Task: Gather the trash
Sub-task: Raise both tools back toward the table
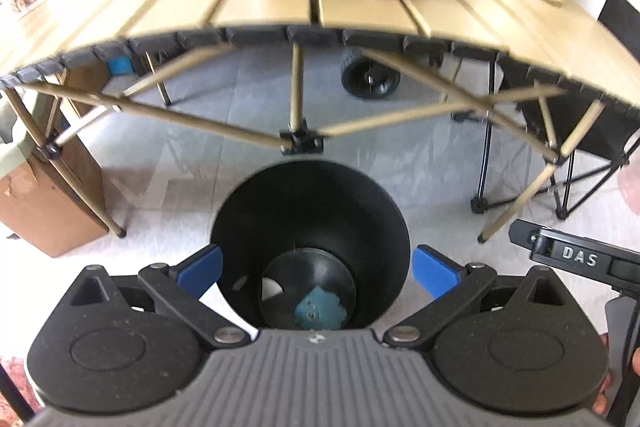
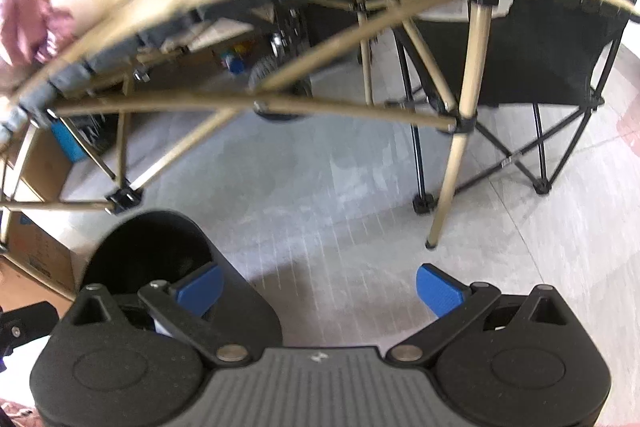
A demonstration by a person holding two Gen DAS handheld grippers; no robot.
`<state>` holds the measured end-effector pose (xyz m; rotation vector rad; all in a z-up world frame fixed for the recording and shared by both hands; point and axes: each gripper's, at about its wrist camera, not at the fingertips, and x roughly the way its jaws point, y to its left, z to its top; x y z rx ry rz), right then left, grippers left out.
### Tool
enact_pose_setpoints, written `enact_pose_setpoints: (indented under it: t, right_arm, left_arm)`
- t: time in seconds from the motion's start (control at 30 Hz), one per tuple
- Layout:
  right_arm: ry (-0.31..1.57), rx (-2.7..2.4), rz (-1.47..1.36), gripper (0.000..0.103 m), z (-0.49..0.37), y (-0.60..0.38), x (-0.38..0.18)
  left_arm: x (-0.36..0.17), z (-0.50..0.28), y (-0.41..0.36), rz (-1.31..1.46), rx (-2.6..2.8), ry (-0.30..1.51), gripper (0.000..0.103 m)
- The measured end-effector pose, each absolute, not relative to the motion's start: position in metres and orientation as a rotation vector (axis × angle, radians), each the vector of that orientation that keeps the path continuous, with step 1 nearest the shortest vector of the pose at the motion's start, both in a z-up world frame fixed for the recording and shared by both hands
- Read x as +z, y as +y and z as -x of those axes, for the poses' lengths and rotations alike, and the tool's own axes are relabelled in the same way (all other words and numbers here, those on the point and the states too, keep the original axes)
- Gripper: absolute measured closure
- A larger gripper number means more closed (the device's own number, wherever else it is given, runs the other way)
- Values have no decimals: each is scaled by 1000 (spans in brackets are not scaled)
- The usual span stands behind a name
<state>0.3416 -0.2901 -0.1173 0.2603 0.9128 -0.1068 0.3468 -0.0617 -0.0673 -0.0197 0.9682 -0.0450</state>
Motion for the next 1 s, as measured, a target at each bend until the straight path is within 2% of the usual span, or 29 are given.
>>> enact_pose_setpoints:
  t: [0.47,1.0]
  right_arm:
    - [545,49,-226,0,-309,-275,-23]
    - [360,128,-79,0,-376,-234,30]
  left_arm:
    - [-1,-319,-35,44,12,618,0]
    - [50,-372,-15,50,39,457,0]
